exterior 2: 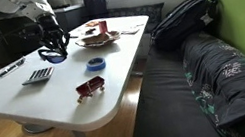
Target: Remove the glasses from the wooden plate and put it on the table
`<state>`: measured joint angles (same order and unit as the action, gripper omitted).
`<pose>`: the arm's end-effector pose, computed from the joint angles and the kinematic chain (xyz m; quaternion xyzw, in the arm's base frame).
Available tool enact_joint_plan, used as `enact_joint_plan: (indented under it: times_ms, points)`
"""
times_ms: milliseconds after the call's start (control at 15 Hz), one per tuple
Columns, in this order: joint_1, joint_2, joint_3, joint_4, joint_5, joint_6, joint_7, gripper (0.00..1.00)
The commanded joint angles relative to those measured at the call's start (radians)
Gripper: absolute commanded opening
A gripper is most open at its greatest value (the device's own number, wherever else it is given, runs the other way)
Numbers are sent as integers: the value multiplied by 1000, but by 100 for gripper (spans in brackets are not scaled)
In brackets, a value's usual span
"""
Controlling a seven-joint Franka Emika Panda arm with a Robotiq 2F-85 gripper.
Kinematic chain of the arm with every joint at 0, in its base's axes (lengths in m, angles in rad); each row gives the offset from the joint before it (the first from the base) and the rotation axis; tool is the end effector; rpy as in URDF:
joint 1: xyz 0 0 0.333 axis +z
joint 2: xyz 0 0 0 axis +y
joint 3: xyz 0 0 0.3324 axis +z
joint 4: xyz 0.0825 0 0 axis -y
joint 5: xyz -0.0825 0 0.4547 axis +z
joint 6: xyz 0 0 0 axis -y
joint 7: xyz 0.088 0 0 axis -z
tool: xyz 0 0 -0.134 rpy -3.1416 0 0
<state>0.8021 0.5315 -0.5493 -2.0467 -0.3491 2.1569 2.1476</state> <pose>0.5907 0.1124 0.1337 0.6512 -0.6901 0.1768 0.2618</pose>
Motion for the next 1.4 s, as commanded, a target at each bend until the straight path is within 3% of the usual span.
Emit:
enact_joint_plan:
  times_ms: [0,333,667,733,867,933,1000,1067,1133,1200,1267,1333]
  points:
    - [-138,16,124,78,-71,-170,178,3]
    - [-295,16,275,86,-81,-386,399,3]
    - [-419,-6,379,-21,-55,-425,665,3]
    - [-275,9,206,-38,25,-402,633,3]
    - [-192,29,56,-46,115,-386,569,3]
    - [-273,-17,157,-109,85,-381,676,3]
    - [-95,21,-56,-111,153,-338,582,3]
    - [-86,15,-74,-141,152,-280,569,3]
    - [-299,-70,149,-172,21,-265,687,3]
    - [-65,6,-99,-179,120,-206,572,3]
    - [-86,12,-74,-187,125,-169,570,3]
    - [-261,-74,106,-207,8,-163,661,3]
